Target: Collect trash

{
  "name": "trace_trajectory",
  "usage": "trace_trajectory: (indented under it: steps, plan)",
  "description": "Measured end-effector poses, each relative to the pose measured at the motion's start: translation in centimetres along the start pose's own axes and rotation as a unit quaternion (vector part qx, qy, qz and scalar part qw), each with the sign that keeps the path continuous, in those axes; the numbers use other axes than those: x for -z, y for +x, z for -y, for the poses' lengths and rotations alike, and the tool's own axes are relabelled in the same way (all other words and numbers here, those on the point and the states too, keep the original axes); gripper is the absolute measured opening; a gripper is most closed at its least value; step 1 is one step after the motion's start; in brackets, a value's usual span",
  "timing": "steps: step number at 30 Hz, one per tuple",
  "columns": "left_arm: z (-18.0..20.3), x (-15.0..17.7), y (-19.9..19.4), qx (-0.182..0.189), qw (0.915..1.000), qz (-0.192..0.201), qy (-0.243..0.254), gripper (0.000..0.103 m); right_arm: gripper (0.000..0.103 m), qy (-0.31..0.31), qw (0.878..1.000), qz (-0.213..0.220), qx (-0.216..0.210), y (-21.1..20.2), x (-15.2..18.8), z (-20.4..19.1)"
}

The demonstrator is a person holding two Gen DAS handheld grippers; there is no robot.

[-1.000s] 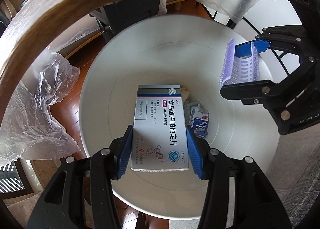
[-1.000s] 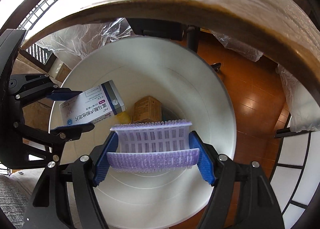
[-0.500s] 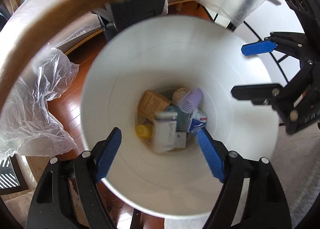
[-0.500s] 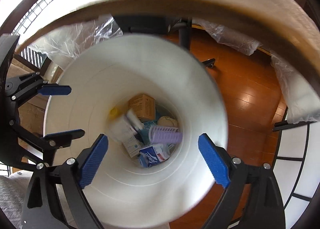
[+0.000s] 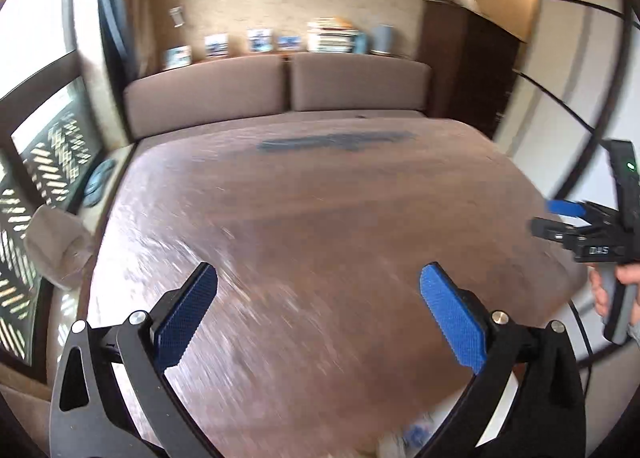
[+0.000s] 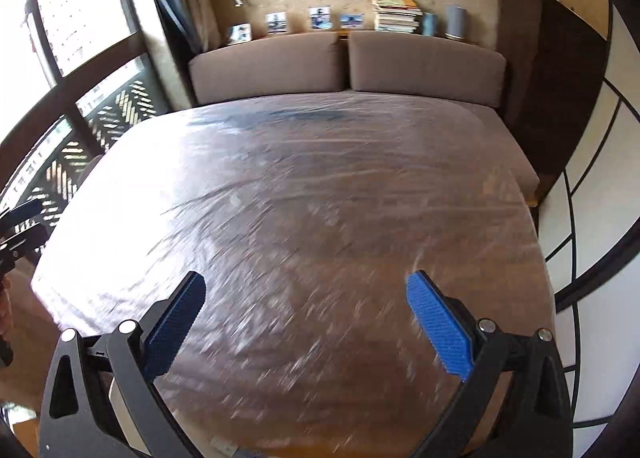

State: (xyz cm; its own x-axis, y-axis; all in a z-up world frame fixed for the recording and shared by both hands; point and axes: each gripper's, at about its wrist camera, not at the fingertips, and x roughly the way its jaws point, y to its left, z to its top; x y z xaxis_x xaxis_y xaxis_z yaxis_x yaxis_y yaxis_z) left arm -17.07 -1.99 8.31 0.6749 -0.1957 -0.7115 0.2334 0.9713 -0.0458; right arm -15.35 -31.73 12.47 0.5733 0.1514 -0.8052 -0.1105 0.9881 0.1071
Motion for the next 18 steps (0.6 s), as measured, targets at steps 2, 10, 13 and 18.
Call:
trace_trajectory:
  steps: [2,10,13,18]
  plan:
    - [-1.8,-1.8,3.8,-0.034,0.9993,-0.007,-0.015,0.102,0.099,0.004,0.999,-0.003,0.037,3.3,-2.8,2.0]
    - [-7.3,-5.6,13.7,-0.071,0.9926,-0.055,-0.081,0.102,0.099,0.043,0.995,-0.022,0.084,11.1,-8.5,7.4]
    - [-8.4,-5.8,15.6,-0.079,0.9908,-0.069,-0.086,0.102,0.099,0.046,0.994,-0.034,0.091,12.8,-8.9,8.4]
    - [-8.5,-5.5,16.4,-0.091,0.9896,-0.080,-0.077,0.102,0.099,0.041,0.994,-0.027,0.098,13.6,-8.9,8.8]
